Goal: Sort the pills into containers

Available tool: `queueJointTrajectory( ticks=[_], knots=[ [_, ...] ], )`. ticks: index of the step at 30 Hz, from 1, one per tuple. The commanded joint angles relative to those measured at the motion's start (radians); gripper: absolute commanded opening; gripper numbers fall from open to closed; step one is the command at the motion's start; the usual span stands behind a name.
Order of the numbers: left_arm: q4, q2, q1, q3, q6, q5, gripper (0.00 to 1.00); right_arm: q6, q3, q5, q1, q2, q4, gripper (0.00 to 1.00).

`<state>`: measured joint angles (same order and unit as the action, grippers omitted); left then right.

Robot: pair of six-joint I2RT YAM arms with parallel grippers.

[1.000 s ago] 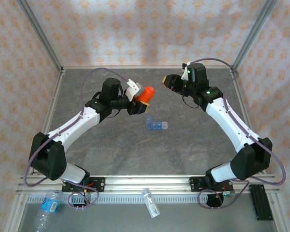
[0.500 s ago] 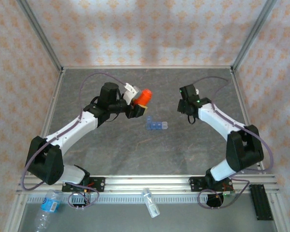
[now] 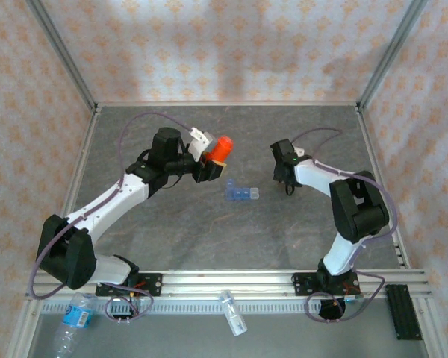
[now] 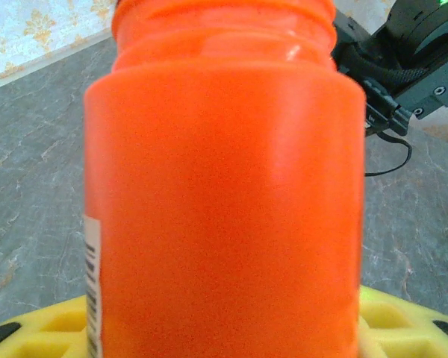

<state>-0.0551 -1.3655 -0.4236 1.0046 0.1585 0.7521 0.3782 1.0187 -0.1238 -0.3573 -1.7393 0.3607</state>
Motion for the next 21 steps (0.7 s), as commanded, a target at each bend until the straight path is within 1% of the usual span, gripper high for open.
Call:
queueJointTrajectory(
  ticks=[1, 4, 7, 13, 17, 19, 21],
  knots=[
    [0.031, 0.019, 0.001, -0.008, 0.0, -0.003, 0.0, 0.036, -0.015, -0.007, 0.006, -0.011, -0.021, 0.57],
    [0.016, 0.02, 0.001, -0.004, 0.007, -0.005, 0.0, 0.04, -0.019, 0.006, 0.008, 0.005, -0.015, 0.73],
    [0.007, 0.024, 0.0, -0.009, 0.01, -0.007, 0.0, 0.04, -0.007, 0.02, 0.01, 0.051, 0.016, 0.77],
    [-0.012, 0.037, 0.0, -0.03, 0.014, -0.006, 0.0, 0.002, 0.036, 0.084, 0.01, 0.174, 0.101, 0.78],
    [-0.011, 0.047, 0.001, -0.046, 0.007, -0.01, 0.0, -0.036, 0.07, 0.077, 0.009, 0.237, 0.159, 0.9],
    [-0.012, 0.053, 0.0, -0.047, 0.006, -0.013, 0.0, -0.047, 0.082, 0.048, 0.011, 0.269, 0.172, 1.0],
    [-0.018, 0.058, 0.001, -0.045, 0.009, -0.016, 0.0, -0.057, 0.084, 0.016, 0.009, 0.304, 0.165, 1.0]
  ],
)
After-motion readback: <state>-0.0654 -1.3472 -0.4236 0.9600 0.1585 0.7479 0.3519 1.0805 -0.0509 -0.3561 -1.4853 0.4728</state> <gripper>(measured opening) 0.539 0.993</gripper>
